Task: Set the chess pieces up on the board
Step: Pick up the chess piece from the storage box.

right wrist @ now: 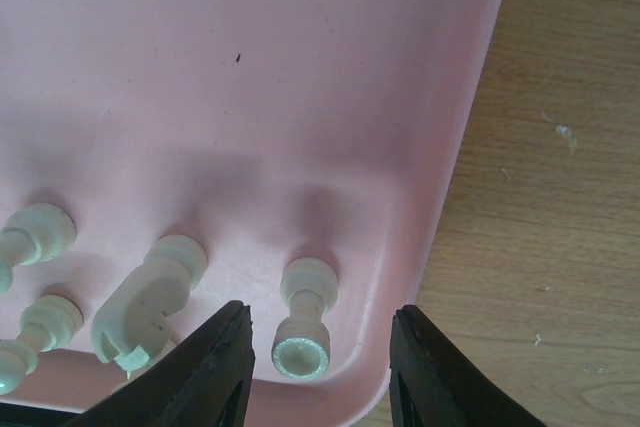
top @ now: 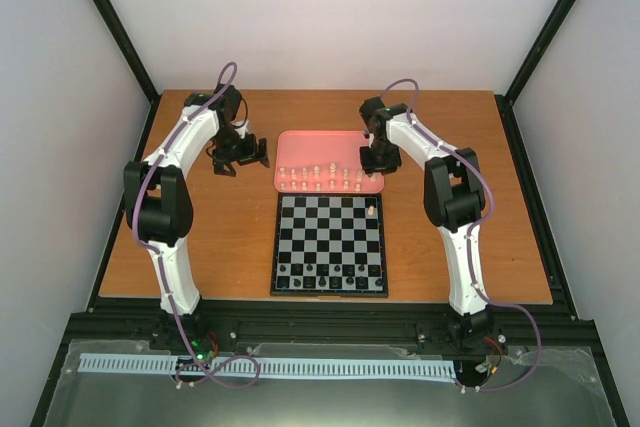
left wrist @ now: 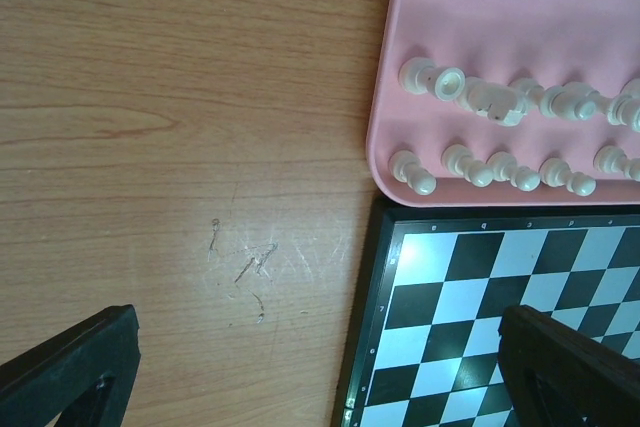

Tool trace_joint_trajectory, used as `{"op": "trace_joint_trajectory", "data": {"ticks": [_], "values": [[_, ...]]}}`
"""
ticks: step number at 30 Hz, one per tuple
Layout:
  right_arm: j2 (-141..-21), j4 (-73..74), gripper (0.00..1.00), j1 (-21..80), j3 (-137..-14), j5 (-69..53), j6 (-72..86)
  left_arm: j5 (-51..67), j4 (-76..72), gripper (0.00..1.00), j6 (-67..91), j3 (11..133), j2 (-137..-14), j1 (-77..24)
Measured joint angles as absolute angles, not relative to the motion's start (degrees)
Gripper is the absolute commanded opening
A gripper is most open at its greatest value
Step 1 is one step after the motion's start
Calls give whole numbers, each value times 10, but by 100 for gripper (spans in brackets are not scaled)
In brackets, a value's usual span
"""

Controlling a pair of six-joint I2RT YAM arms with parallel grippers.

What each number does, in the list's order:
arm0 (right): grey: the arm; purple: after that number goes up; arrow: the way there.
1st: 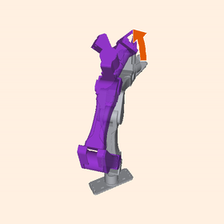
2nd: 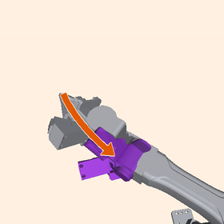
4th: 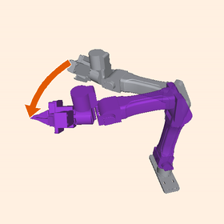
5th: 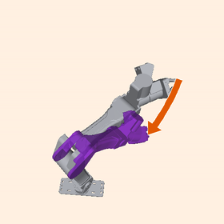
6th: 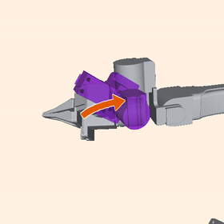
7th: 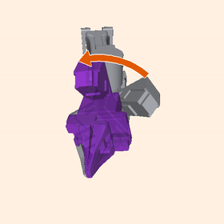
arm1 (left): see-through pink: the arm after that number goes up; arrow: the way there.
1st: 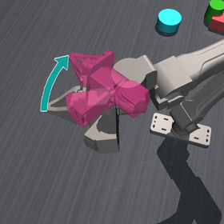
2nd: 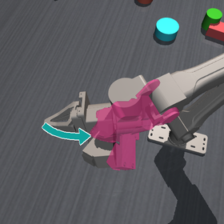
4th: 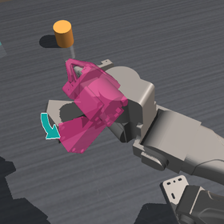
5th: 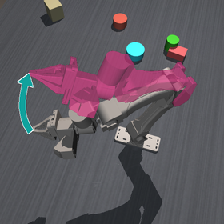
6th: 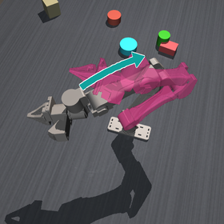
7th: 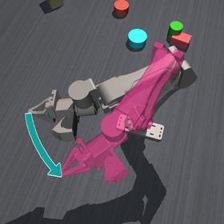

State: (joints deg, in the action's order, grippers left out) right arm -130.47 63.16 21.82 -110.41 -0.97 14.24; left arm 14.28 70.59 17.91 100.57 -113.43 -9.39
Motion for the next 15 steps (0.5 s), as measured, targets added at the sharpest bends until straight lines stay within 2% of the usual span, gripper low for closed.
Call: {"op": "trace_joint_trajectory", "data": {"ticks": [15], "values": [[-1325,627,23,216,-1105,-22,131,135,708,100,178,1007,-1139,-94]]}}
